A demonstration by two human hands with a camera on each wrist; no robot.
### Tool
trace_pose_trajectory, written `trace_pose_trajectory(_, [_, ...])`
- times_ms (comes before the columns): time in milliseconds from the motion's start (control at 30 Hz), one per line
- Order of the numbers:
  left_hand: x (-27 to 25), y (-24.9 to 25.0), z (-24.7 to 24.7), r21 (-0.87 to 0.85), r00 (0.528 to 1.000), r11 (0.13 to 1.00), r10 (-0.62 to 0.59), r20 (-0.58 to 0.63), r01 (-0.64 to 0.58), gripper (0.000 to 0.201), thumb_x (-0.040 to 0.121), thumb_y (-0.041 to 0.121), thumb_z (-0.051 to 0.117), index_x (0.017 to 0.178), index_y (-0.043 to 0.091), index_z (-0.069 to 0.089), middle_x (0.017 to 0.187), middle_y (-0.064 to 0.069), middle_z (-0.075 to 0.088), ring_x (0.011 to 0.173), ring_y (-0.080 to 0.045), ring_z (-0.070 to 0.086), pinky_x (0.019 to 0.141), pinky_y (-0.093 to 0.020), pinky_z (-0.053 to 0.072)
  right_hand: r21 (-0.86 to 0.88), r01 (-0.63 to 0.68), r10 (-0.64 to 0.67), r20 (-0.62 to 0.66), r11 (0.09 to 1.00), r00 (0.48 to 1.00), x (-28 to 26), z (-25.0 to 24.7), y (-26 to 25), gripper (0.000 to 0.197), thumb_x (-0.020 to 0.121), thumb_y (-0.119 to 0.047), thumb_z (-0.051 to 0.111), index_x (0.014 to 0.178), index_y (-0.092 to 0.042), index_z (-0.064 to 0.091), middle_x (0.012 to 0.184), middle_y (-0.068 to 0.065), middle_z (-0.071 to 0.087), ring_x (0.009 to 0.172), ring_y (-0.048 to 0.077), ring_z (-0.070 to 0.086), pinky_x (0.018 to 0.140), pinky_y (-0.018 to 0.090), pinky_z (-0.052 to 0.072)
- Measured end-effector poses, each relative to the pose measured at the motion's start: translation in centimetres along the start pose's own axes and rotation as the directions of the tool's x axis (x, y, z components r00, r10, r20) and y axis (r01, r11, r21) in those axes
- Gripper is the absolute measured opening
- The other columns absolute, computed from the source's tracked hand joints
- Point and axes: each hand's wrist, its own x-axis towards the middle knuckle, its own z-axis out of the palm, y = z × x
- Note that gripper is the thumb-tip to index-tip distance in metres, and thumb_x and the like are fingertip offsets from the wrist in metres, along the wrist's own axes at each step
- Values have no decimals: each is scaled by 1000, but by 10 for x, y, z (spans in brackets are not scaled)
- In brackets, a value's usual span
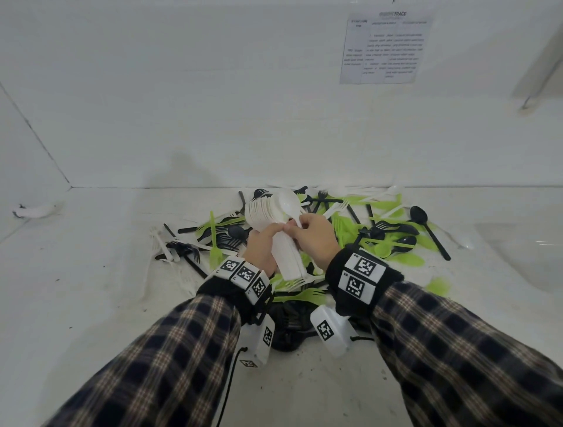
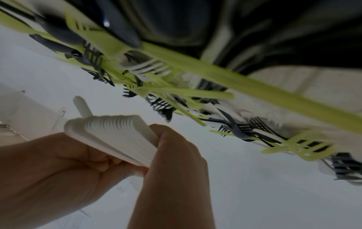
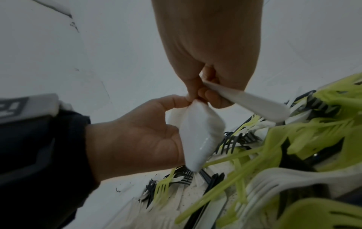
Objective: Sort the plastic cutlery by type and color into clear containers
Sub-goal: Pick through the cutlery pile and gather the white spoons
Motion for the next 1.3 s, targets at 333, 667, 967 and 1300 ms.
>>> trace_pose_trajectory(333, [-3, -11, 15, 160, 995, 983, 77, 68, -87, 74, 56, 30, 76, 120, -3, 56, 109, -16, 62, 88, -20, 65, 84, -29, 52, 62, -34, 39, -81, 997, 996, -7, -26, 0, 22, 88, -16, 60, 67, -7, 59, 60, 1, 54, 56, 14, 50, 58, 28, 43])
trace_pose_trajectory(667, [-14, -23, 44, 128, 1000, 992, -12, 15, 10, 32, 93, 18, 54, 119, 0, 61, 115, -19, 63, 96, -28, 64, 65, -32, 56, 42, -125, 123, 59, 991, 991, -11, -44, -1, 29, 92, -16, 47, 64, -13, 40, 65, 4, 40, 63, 18, 39, 59, 33, 30])
trace_pose_trajectory(967, [-20, -30, 57, 111, 999, 994, -15, 33, 11, 56, 76, 22, 68, 128, 3, 55, 129, -18, 58, 113, -32, 59, 88, -44, 52, -57, -44, 45, 20, 997, 999, -18, -62, 7, 22, 96, -7, 42, 116, -4, 52, 91, 9, 52, 83, 17, 49, 76, 28, 38])
trace_pose_trajectory(1300, [-36, -35, 67, 169, 997, 986, -21, 75, 8, 33, 93, 17, 50, 116, -5, 58, 114, -23, 63, 105, -32, 62, 97, -45, 47, -96, 57, -57, 6, 994, 998, -25, -74, 18, 20, 89, -17, 61, 103, -5, 68, 95, 6, 65, 89, 13, 56, 81, 26, 46])
